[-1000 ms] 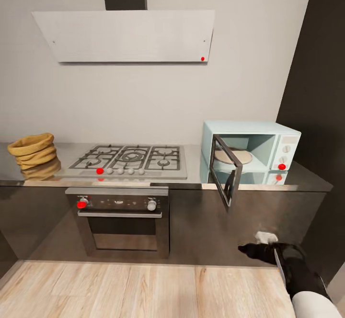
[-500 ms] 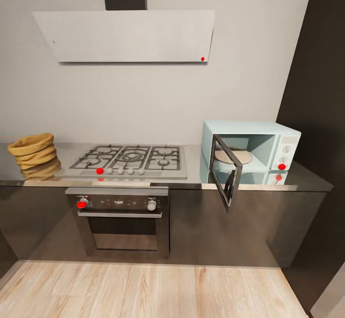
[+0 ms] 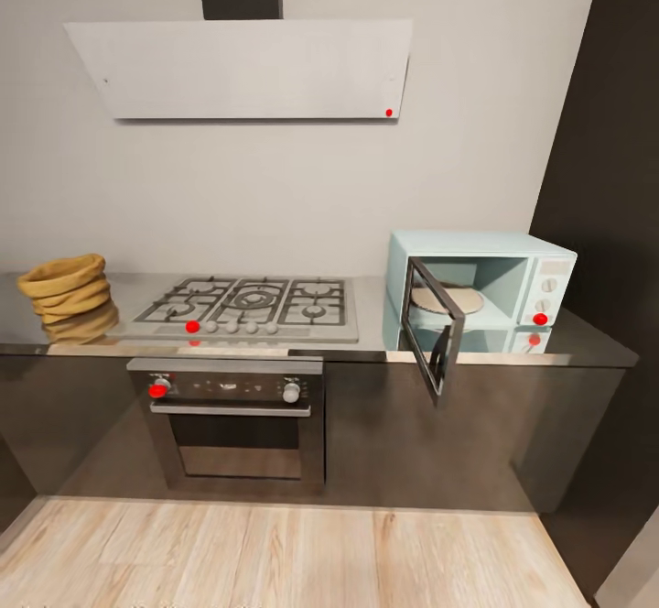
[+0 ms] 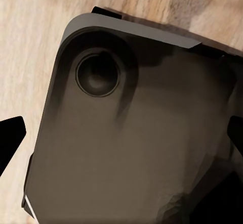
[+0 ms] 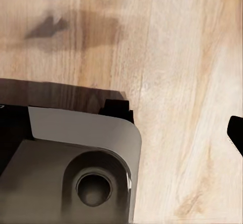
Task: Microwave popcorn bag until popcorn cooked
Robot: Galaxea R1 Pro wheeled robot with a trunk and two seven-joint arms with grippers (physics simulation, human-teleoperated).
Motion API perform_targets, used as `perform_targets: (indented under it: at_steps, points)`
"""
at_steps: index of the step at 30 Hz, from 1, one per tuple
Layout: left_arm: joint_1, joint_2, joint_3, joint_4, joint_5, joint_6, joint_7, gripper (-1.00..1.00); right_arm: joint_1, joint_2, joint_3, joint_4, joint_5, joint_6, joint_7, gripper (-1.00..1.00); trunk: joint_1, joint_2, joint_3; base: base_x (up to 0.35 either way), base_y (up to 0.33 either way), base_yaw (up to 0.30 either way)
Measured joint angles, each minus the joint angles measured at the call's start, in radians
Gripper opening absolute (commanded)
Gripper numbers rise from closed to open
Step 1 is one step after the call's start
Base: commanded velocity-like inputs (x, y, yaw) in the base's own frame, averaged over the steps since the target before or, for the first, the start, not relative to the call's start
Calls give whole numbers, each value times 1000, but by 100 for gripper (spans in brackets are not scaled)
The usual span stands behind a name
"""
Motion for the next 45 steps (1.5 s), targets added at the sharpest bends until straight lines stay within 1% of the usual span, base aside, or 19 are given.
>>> perform_targets:
  at_steps: [3, 5, 8, 45]
  points:
    - [0, 4, -6, -1, -8, 0, -1, 100, 0, 1, -1, 0, 0, 1, -13, 100, 0, 0, 0, 0, 0, 258]
    - [0, 20, -8, -2, -9, -1, 0, 100, 0, 3, 0, 0, -1, 1, -14, 100, 0, 0, 0, 0, 0, 270]
    - [0, 32, -10, -1, -11, -1, 0, 100, 0, 10, -1, 0, -1, 1, -14, 100, 0, 0, 0, 0, 0, 272]
    - [0, 33, -9, -2, -11, -1, 0, 100, 0, 14, 0, 0, -1, 1, -15, 100, 0, 0, 0, 0, 0, 272]
